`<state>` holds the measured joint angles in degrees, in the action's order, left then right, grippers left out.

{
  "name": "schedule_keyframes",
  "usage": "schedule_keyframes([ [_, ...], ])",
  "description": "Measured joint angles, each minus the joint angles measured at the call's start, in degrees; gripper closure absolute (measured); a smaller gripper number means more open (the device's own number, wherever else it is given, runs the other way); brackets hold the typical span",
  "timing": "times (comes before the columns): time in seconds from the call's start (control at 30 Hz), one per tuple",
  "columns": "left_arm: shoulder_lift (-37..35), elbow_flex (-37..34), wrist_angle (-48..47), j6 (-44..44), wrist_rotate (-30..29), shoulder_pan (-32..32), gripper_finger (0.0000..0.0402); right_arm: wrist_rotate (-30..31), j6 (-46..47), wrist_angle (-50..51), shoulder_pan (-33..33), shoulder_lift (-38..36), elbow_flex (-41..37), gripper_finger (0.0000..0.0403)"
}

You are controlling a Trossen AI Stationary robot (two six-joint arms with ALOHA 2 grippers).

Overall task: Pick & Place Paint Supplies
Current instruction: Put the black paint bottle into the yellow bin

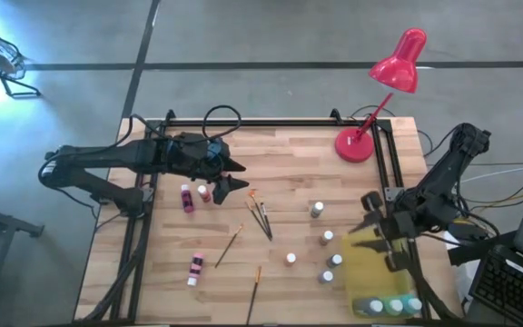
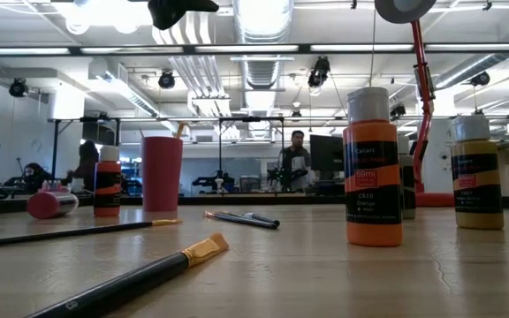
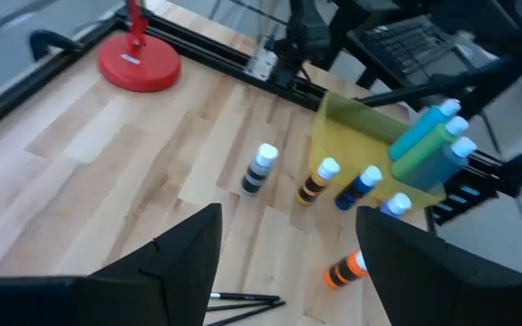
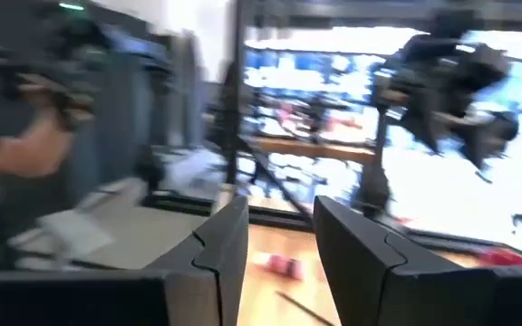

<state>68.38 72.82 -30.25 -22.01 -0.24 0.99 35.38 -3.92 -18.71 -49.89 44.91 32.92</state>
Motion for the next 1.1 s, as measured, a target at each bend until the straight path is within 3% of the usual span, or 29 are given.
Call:
schedule_keyframes([
  [0.23, 0.04, 0.0, -2.09, 6.7, 1.29, 0.0, 0.0142, 14.66, 8.75, 17.47, 3.75, 3.54, 10.26, 0.029],
  [0.37, 0.0, 0.13, -2.17, 14.4, -5.05, 0.07, 0.0142, 20.58, 18.66, 29.88, 6.58, 4.97, 14.28, 0.0296],
  [0.5, -1.09, 0.57, -2.36, 24.07, -12.22, 0.09, 0.0142, 21.59, 26.92, 37.85, 10.62, 5.94, 16.33, 0.0301],
  [0.7, -4.82, 0.13, -1.12, 31.62, -22.97, 0.09, 0.0142, 21.59, 31.36, 39.53, 15.38, 6.26, 15.97, 0.0309],
  [1.1, -6.25, -0.92, -2.24, 35.09, -28.09, 0.31, 0.0142, 21.6, 30.94, 39.55, 17.82, 6.19, 15.65, 0.0319],
])
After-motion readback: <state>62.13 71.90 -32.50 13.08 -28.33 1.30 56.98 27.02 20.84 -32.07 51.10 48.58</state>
